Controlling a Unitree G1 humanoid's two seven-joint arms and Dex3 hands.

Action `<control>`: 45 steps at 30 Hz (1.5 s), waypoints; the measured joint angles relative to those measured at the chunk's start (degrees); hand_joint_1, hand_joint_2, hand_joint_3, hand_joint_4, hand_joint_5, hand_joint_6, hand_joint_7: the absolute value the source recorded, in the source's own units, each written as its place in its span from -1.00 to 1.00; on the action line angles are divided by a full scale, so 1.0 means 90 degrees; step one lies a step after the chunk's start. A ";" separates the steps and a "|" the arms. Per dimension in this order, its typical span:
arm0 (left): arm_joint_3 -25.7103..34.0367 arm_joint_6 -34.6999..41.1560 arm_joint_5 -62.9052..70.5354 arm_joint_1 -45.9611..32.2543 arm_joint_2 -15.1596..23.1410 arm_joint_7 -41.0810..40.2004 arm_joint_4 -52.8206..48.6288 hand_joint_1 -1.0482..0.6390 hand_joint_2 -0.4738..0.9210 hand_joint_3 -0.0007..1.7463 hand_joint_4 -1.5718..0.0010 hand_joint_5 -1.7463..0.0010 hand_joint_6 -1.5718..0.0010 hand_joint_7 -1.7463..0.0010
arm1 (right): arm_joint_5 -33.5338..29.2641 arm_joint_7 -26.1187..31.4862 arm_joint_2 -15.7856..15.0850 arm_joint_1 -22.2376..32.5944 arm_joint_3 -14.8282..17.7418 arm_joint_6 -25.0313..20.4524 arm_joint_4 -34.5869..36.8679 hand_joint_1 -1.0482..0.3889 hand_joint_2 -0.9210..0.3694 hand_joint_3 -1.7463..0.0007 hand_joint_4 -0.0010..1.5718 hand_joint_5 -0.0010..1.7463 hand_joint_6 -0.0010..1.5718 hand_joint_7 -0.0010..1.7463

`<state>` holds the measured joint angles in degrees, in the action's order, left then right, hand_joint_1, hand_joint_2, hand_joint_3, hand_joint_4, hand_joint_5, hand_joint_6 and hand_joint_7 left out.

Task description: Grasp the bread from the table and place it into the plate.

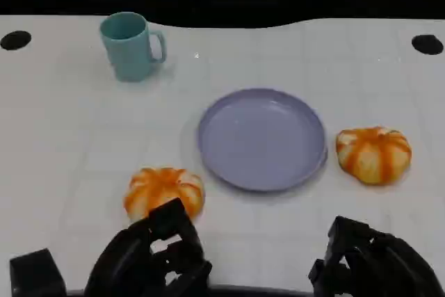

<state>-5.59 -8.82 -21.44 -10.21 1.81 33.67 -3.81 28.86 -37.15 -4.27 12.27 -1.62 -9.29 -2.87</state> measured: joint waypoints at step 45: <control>0.0122 -0.1216 0.3947 0.0008 0.0535 -0.2109 0.1462 -0.39 0.95 -1.00 0.54 0.21 0.36 0.96 | -0.0005 0.0029 0.0136 -0.0006 -0.0049 -0.0001 -0.0030 -0.53 -1.00 0.73 0.07 0.86 -0.05 0.55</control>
<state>-4.49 -19.76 14.08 -10.14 6.63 14.69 9.35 28.82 -36.89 -3.05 12.21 -2.06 -9.30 -3.14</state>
